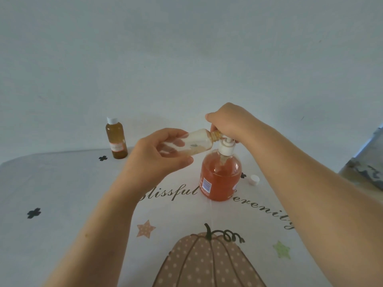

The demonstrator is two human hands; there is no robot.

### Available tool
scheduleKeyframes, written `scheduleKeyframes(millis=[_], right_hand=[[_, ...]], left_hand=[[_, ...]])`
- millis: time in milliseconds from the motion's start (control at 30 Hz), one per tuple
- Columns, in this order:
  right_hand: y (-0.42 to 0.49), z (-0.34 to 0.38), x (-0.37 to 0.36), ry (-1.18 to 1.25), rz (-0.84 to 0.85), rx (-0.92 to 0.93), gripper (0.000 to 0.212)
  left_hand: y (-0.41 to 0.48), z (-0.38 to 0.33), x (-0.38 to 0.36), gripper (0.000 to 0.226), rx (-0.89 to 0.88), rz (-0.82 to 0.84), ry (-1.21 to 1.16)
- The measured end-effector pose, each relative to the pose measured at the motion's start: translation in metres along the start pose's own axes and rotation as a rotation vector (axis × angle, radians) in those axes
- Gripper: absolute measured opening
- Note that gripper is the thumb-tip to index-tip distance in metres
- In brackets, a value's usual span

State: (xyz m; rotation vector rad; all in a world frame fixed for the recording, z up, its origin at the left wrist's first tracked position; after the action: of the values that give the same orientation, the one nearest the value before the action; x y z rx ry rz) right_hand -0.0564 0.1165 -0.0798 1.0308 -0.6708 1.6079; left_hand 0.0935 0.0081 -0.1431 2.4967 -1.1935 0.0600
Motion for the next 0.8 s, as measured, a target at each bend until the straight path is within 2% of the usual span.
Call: scheduleKeyframes(millis=[267,400,800], right_hand=[[-0.004,0.002,0.006,-0.040,0.074,0.040,0.036],[-0.004,-0.003,0.003,0.052,0.038,0.103,0.036],[0.001,-0.006,-0.006,-0.024,0.116,0.035,0.030]], left_hand=[[-0.003,-0.004,0.000,0.044,-0.015,-0.015,0.011],[0.000,-0.001,0.001,0.044,-0.011,0.003,0.024],[0.001,0.003,0.003,0.042,-0.008,0.041,0.063]])
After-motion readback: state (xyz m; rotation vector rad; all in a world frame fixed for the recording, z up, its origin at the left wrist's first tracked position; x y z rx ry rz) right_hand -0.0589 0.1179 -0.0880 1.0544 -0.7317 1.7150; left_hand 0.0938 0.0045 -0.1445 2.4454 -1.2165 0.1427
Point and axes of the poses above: each hand's wrist, its own y-axis towards the middle knuckle, its own x-axis out of the back of the hand, z = x × y, the point moved 1 cm from there along y, towards the middle knuckle, and after that the axes turned 10 degrees about -z, right-handed, at the moved point
